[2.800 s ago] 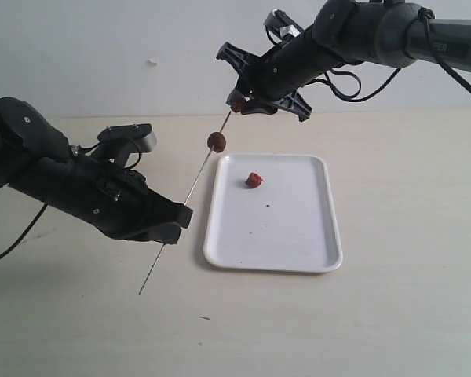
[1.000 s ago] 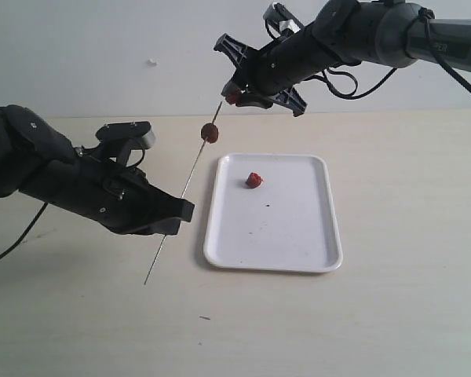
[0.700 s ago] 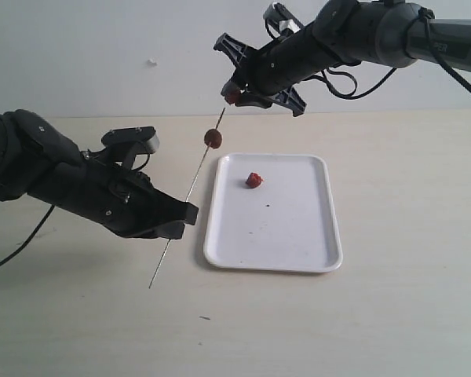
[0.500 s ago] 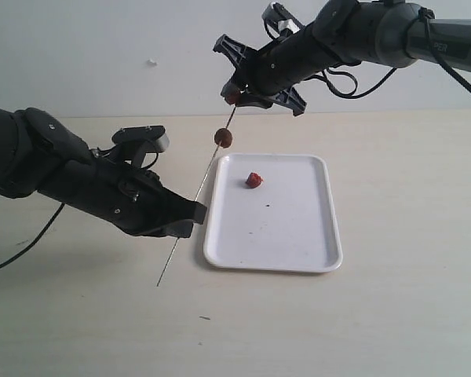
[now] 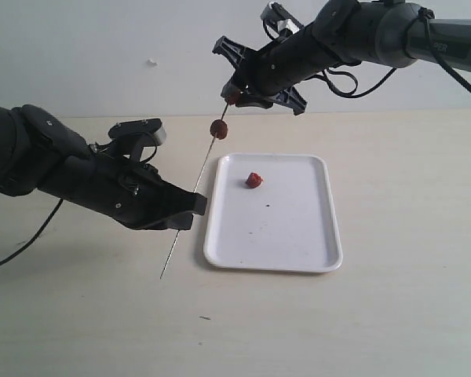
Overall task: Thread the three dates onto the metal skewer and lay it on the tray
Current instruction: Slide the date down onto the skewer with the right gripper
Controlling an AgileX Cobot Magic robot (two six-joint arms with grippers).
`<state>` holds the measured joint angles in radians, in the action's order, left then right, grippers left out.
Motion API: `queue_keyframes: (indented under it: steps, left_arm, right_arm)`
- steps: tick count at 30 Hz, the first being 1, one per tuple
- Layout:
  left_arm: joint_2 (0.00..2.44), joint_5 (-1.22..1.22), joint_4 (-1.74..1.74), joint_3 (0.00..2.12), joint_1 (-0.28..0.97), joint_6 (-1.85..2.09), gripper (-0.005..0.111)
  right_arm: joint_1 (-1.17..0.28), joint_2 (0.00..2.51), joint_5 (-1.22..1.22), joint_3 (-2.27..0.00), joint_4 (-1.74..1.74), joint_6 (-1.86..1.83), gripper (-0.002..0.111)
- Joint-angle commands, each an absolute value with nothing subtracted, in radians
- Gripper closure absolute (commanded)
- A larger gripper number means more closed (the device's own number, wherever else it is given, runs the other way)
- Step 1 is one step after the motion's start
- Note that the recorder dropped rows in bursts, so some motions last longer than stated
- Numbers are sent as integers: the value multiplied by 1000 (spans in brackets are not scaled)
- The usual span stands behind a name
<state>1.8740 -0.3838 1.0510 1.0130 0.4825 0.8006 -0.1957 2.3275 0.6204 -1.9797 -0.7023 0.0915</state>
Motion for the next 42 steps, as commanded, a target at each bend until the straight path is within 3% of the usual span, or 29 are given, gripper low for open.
queue_keyframes:
  steps: [1,42]
  left_arm:
    - [1863,-372,1062,1018,487,814,107]
    - [1956,-318,1106,1190,487,838,107]
  right_arm:
    - [-197,2318,632,-1981,-701,75,77]
    - [-197,2318,720,-1981,-701,46,79]
